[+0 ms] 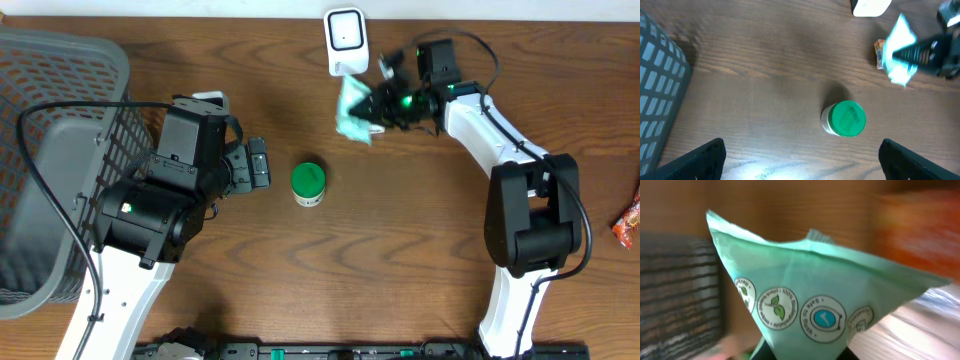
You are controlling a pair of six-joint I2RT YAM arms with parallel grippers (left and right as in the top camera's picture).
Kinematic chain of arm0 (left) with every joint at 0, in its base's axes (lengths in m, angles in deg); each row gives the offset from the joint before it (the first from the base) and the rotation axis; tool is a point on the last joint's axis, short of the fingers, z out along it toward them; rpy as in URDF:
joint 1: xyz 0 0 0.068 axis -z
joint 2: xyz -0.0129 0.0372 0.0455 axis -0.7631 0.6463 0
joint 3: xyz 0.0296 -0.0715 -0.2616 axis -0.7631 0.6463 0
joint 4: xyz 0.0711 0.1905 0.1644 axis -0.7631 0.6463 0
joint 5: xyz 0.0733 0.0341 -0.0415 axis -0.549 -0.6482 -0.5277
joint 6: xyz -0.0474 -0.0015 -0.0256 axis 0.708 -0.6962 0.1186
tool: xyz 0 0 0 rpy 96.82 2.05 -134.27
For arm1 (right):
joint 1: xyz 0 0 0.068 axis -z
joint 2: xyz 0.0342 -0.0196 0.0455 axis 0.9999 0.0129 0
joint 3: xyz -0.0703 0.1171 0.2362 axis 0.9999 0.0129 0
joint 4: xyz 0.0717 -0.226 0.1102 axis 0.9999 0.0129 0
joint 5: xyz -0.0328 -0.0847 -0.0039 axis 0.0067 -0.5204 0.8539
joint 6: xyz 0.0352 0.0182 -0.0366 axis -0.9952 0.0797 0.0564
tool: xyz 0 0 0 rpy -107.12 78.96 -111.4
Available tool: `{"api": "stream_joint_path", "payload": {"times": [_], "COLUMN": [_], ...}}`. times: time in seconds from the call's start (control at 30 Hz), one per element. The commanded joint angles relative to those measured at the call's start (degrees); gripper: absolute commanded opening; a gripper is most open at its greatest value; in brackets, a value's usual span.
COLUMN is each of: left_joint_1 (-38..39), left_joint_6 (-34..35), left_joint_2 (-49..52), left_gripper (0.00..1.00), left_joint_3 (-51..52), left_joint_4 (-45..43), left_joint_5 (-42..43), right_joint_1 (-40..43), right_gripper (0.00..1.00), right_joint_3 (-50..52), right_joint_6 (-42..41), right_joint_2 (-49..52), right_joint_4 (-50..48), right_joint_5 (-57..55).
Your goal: Scan the item barcode
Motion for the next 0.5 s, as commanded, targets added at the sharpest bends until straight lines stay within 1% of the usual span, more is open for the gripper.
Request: {"api": "stream_joint_path", "payload": {"times": [0.0,0.03,0.1,0.17,0.2,0.23,0.27,0.47], "left_joint_1": [-0.3,-0.3,-0.3,-0.3,-0.3,-0.3,-0.3,-0.3], "left_joint_6": [-0.5,-0.5,-0.5,-0.5,-0.5,-0.5,-0.5,-0.5], "left_joint_2": [0.2,0.2,0.2,0.2,0.2,0.2,0.2,0.2], "left_gripper": [0.98,0.98,0.98,0.98,0.98,0.98,0.98,0.98], "left_joint_3": [-0.4,-0.4,-0.4,-0.4,-0.4,-0.4,-0.4,-0.4], "left_joint_4": [0.1,0.1,0.1,0.1,0.1,0.1,0.1,0.1], "left_joint_5": [-0.7,-0.7,-0.7,-0.7,-0.7,-0.7,-0.7,-0.7], "right_joint_1": [-0.4,-0.2,0.1,0.3,0.5,0.6,0.7,-0.3], "right_gripper": [0.02,0.02,0.01,0.01,0.01,0.01,0.01,0.01], "right_joint_3": [-0.3,-0.3,-0.3,-0.3,-0.3,-0.4,-0.4,-0.4], "right_joint_6": [5.8,8.5,14.3,22.8,25.6,22.7,21.1,21.0], "right_joint_2": [0.2,0.2,0.3,0.3,0.3,0.3,0.1,0.1], "right_joint_4": [4.0,4.3,2.7,-2.1,-6.1,-9.8,-13.3,-36.5], "right_joint_5": [-10.5,-4.0,12.4,33.9,45.1,47.7,47.7,47.7]}}
